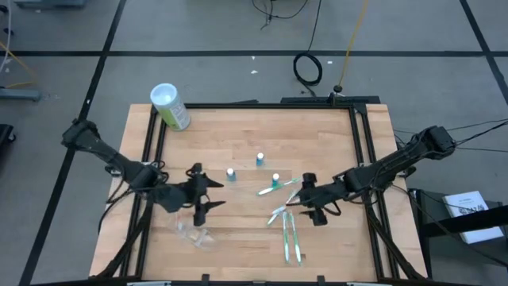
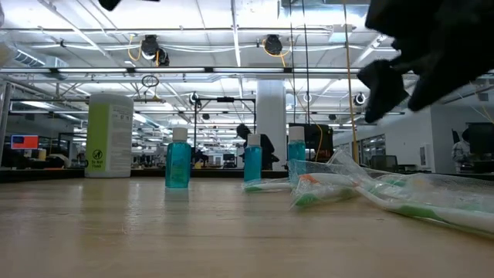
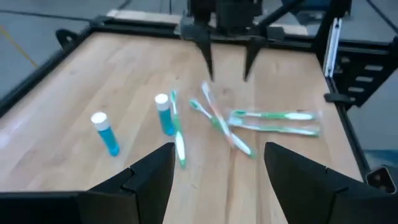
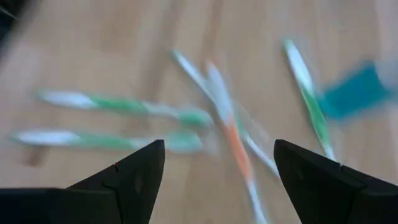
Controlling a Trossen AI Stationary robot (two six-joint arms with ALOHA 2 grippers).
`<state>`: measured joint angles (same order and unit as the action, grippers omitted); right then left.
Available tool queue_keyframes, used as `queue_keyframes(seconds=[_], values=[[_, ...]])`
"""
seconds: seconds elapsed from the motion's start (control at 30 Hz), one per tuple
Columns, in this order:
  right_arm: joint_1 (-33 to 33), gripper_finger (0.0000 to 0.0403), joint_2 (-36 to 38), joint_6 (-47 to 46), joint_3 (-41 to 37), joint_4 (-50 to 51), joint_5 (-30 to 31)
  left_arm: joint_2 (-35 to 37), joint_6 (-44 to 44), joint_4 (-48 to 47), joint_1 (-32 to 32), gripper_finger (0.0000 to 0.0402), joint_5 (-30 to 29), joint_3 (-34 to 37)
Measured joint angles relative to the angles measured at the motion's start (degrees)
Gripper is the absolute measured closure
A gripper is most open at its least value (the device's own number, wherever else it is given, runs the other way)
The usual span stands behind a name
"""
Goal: Pick & Place toothbrushing station
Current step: Put the orange toothbrush into the transparent organizer
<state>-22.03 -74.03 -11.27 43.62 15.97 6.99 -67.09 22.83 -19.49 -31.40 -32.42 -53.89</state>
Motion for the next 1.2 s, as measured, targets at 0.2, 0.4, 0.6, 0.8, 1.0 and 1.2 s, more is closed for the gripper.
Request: queue_keyframes(seconds=[0.2, 0.4, 0.6, 0.8, 1.0, 1.2], values=[[-0.21, 0.0106, 0.04, -9.97, 0.00, 15.16, 6.28, -3.37, -1.54, -0.06, 4.41, 0.0149, 1.96, 0.00], [-0.28, 0.0106, 0.04, -15.19, -2.79, 6.73, -5.15, -3.96, -2.16, -0.07, 8.13, 0.0149, 4.81, 0.00], [0.85, 0.0109, 0.04, -15.60, -9.77, -6.76, -9.81, -3.89, -2.30, -0.04, 10.35, 0.0149, 6.29, 0.00], [2.99, 0.0128, 0.04, -18.03, -12.20, -4.02, -0.66, -3.89, -3.67, -0.07, 11.55, 0.0149, 7.38, 0.00], [6.23, 0.0141, 0.04, -18.94, -13.53, -3.08, 17.17, -3.89, -4.33, -0.07, 12.27, 0.0149, 7.42, 0.00], [10.12, 0.0148, 0.32, -27.01, -13.60, -2.16, 24.42, -3.89, -4.42, -0.04, 12.27, 0.0149, 7.19, 0.00]])
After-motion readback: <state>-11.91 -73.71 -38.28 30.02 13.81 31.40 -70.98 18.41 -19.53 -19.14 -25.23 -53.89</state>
